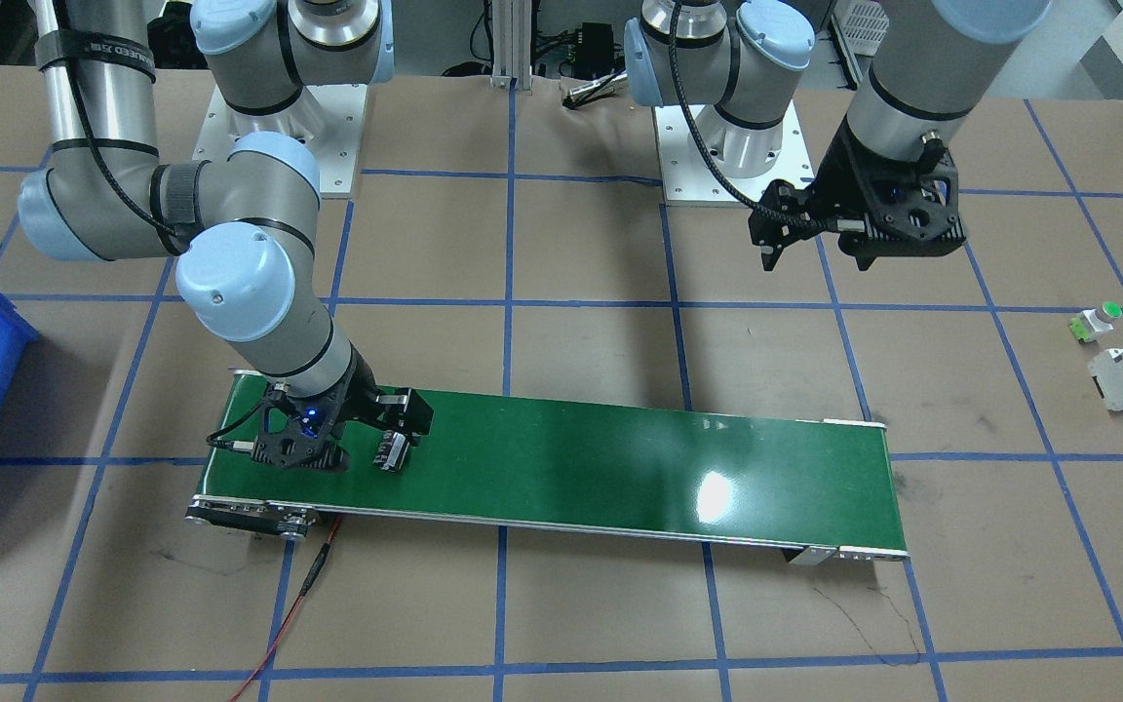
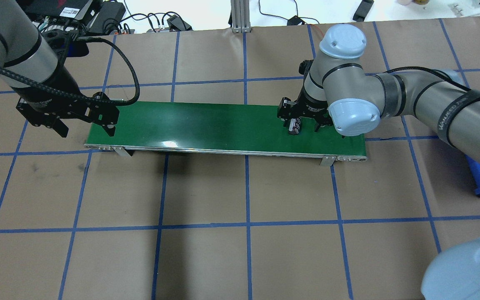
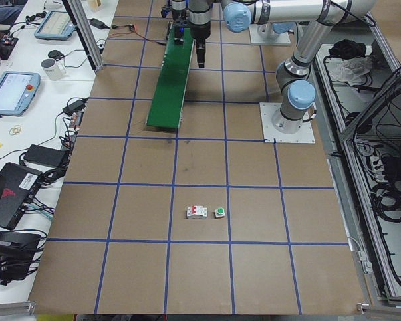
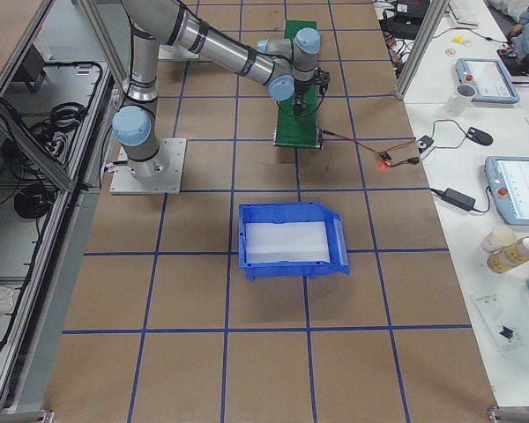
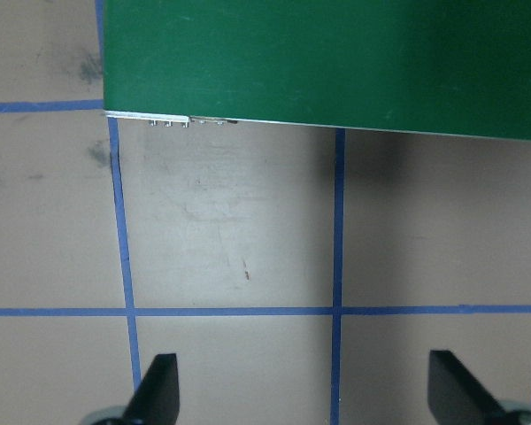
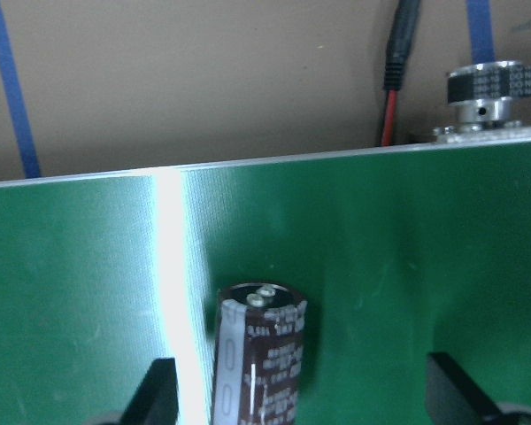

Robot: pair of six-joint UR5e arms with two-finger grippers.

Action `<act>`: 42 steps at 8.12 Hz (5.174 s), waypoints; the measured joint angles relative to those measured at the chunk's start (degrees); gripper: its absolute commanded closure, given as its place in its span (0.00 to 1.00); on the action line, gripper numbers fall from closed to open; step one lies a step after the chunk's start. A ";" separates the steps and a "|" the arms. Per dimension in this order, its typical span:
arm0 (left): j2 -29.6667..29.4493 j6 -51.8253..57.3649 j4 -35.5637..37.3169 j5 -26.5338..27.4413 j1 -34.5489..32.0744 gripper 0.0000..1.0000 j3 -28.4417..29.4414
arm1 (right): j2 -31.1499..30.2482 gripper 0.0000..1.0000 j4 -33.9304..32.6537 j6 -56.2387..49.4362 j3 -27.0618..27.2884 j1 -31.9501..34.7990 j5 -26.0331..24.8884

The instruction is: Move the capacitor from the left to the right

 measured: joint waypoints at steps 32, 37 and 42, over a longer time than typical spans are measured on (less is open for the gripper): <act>-2.53 9.63 -3.16 -1.97 0.22 0.00 3.01 | -19.90 0.00 27.86 -36.87 -10.16 -19.99 -3.02; -2.61 9.72 -3.11 -1.40 0.26 0.00 3.01 | -19.38 0.00 27.88 -9.86 -10.26 0.95 -5.74; -2.60 9.89 -2.16 -1.54 0.25 0.00 3.01 | -19.28 0.00 27.55 -9.20 -9.65 1.74 -5.23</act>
